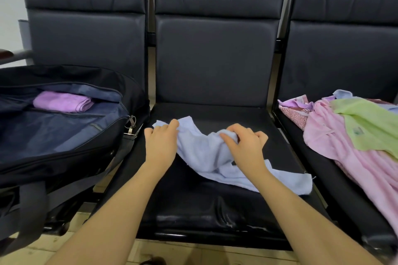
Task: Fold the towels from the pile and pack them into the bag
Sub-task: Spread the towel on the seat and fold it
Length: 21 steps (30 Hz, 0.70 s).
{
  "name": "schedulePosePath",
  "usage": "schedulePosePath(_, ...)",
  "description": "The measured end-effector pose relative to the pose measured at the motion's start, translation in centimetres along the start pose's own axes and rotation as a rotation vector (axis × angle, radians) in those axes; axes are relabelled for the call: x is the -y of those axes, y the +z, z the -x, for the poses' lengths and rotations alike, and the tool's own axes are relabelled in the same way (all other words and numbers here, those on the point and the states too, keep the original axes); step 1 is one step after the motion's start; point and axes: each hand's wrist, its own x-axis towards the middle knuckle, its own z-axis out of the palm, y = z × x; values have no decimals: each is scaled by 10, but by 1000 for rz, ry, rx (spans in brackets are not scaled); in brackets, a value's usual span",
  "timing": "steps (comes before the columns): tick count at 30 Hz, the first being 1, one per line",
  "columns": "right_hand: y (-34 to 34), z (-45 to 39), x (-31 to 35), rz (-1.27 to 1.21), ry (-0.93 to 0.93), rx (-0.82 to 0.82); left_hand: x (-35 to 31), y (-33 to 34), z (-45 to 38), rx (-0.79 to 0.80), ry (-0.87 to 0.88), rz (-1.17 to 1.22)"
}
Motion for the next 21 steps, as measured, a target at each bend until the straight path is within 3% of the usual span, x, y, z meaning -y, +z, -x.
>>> schedulePosePath(3, -16, -6, 10, -246, 75, -42, 5, -8, -11, 10, -63, 103)
schedulePosePath(8, -22, -15, 18, -170, -84, -188, -1, -41, -26, -221, 52, 500)
schedulePosePath(12, -15, -19, 29, -200, -41, 3, -10, -53, -22, -252, 238, 512)
schedulePosePath(16, -6, -19, 39, -156, -73, 266, -16, -52, -13, -111, 215, 550)
schedulePosePath(18, -1, -19, 44, -184, -74, 269, -16, -53, -12, -85, 206, 584)
schedulePosePath(21, 4, -20, 47, -233, -107, 114, -14, -47, -11, -61, 130, 535)
